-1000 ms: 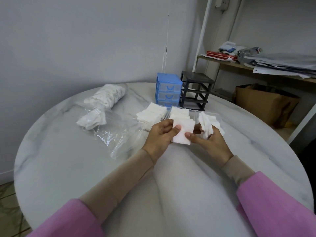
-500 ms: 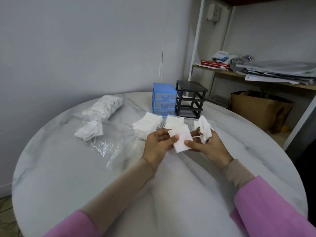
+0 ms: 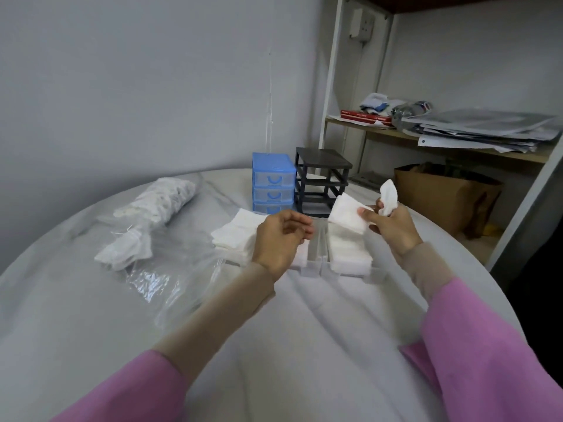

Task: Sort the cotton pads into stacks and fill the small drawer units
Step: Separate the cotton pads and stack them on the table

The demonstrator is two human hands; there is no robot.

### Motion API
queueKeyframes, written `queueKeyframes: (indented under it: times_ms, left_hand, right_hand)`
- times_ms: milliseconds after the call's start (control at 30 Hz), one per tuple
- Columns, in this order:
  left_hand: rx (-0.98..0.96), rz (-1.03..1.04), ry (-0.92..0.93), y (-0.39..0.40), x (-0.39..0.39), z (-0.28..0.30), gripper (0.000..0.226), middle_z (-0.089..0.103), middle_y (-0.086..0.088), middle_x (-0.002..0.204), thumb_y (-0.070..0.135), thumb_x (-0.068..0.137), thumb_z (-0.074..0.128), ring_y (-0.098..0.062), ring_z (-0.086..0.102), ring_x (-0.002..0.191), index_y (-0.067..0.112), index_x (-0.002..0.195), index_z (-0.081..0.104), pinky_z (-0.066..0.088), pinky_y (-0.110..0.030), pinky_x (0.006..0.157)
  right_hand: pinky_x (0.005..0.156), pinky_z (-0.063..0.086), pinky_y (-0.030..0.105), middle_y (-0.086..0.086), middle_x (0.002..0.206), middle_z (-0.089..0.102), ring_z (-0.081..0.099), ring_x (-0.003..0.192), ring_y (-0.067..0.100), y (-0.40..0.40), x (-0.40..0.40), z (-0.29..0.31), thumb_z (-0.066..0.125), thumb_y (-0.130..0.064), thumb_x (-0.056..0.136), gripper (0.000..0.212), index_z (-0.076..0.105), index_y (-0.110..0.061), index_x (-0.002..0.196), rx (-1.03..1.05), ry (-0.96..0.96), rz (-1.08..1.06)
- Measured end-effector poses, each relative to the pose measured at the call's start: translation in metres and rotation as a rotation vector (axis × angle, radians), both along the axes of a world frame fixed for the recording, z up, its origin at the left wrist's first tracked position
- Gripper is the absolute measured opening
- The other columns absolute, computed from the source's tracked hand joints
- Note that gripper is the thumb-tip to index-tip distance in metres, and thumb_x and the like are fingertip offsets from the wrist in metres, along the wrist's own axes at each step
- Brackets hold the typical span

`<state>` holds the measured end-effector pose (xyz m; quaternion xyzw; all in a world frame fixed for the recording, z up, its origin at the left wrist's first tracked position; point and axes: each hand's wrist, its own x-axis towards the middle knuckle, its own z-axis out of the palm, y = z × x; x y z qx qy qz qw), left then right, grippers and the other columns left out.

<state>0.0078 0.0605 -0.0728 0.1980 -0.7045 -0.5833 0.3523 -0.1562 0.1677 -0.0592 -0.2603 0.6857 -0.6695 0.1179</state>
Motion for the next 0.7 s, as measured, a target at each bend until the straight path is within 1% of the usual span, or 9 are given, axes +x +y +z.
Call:
queueKeyframes:
  times_ms: [67, 133, 200, 300, 367, 433, 533, 633, 700]
  left_hand:
    - [-0.177, 0.058, -0.047, -0.005, -0.007, -0.003, 0.025, 0.066, -0.004, 0.084, -0.012, 0.087, 0.045, -0.015, 0.062, 0.080, 0.006, 0.088, 0.063, 0.050, -0.015, 0.074]
    - [-0.348, 0.093, -0.103, -0.010, -0.013, -0.006, 0.029, 0.066, -0.003, 0.091, -0.010, 0.087, 0.044, -0.016, 0.061, 0.087, 0.011, 0.090, 0.064, 0.050, -0.021, 0.082]
    - [-0.478, 0.098, -0.169, -0.014, -0.017, -0.010, 0.030, 0.067, -0.001, 0.101, -0.006, 0.090, 0.042, -0.015, 0.060, 0.095, 0.013, 0.098, 0.065, 0.047, -0.024, 0.088]
    - [-0.592, 0.047, -0.261, -0.018, -0.020, -0.015, 0.033, 0.065, -0.002, 0.111, 0.003, 0.094, 0.040, -0.017, 0.059, 0.100, 0.015, 0.115, 0.062, 0.045, -0.026, 0.092]
    - [-0.665, 0.037, -0.307, -0.018, -0.021, -0.015, 0.034, 0.065, -0.006, 0.113, 0.008, 0.095, 0.040, -0.021, 0.060, 0.099, 0.018, 0.122, 0.058, 0.046, -0.032, 0.092]
    - [-0.711, 0.025, -0.340, -0.017, -0.021, -0.015, 0.036, 0.064, -0.010, 0.113, 0.010, 0.097, 0.039, -0.026, 0.059, 0.099, 0.018, 0.128, 0.053, 0.044, -0.031, 0.090]
    - [-0.765, -0.004, -0.395, -0.017, -0.022, -0.015, 0.039, 0.057, -0.007, 0.129, 0.012, 0.097, 0.037, -0.024, 0.053, 0.114, 0.016, 0.135, 0.046, 0.041, -0.032, 0.098]
    - [-0.797, -0.025, -0.432, -0.017, -0.023, -0.017, 0.041, 0.046, -0.006, 0.141, 0.013, 0.098, 0.035, -0.023, 0.043, 0.128, 0.014, 0.139, 0.041, 0.036, -0.034, 0.104]
    - [-0.801, -0.028, -0.449, -0.016, -0.023, -0.017, 0.042, 0.042, -0.005, 0.144, 0.013, 0.099, 0.035, -0.022, 0.039, 0.131, 0.014, 0.141, 0.038, 0.034, -0.033, 0.106]
  right_hand:
    - [0.092, 0.041, 0.031, 0.005, 0.115, 0.049, 0.048, 0.110, 0.023, -0.006, -0.011, 0.002, 0.059, -0.008, 0.090, 0.041, 0.043, -0.007, 0.128, 0.078, 0.048, -0.036]
    - [0.090, 0.037, 0.028, 0.009, 0.121, 0.050, 0.047, 0.115, 0.026, -0.012, -0.015, 0.002, 0.055, -0.006, 0.092, 0.050, 0.037, -0.002, 0.138, 0.124, 0.104, -0.035]
    - [0.087, 0.034, 0.025, 0.008, 0.116, 0.050, 0.048, 0.115, 0.027, -0.016, -0.016, 0.001, 0.053, -0.006, 0.093, 0.048, 0.036, -0.002, 0.138, 0.162, 0.130, -0.012]
    - [0.081, 0.037, 0.023, 0.006, 0.104, 0.050, 0.050, 0.101, 0.024, -0.019, -0.016, -0.003, 0.052, -0.006, 0.094, 0.041, 0.040, -0.002, 0.133, 0.222, 0.129, 0.034]
    - [0.069, 0.040, 0.021, 0.001, 0.091, 0.052, 0.049, 0.094, 0.022, -0.020, -0.017, -0.008, 0.052, -0.005, 0.093, 0.032, 0.044, -0.007, 0.124, 0.249, 0.122, 0.053]
    - [0.065, 0.039, 0.020, 0.002, 0.090, 0.052, 0.048, 0.093, 0.023, -0.021, -0.019, -0.012, 0.053, -0.006, 0.093, 0.025, 0.042, -0.014, 0.114, 0.268, 0.125, 0.046]
    - [0.079, 0.037, 0.028, 0.009, 0.108, 0.050, 0.047, 0.095, 0.022, -0.022, -0.018, -0.016, 0.052, -0.010, 0.094, 0.029, 0.044, -0.011, 0.121, 0.367, 0.197, 0.011]
    - [0.094, 0.040, 0.036, 0.012, 0.123, 0.053, 0.051, 0.105, 0.028, -0.022, -0.017, -0.018, 0.056, -0.018, 0.093, 0.046, 0.040, -0.006, 0.134, 0.517, 0.334, -0.068]
    - [0.102, 0.037, 0.045, 0.014, 0.125, 0.053, 0.051, 0.110, 0.031, -0.022, -0.014, -0.018, 0.054, -0.022, 0.094, 0.045, 0.039, -0.006, 0.134, 0.597, 0.403, -0.132]
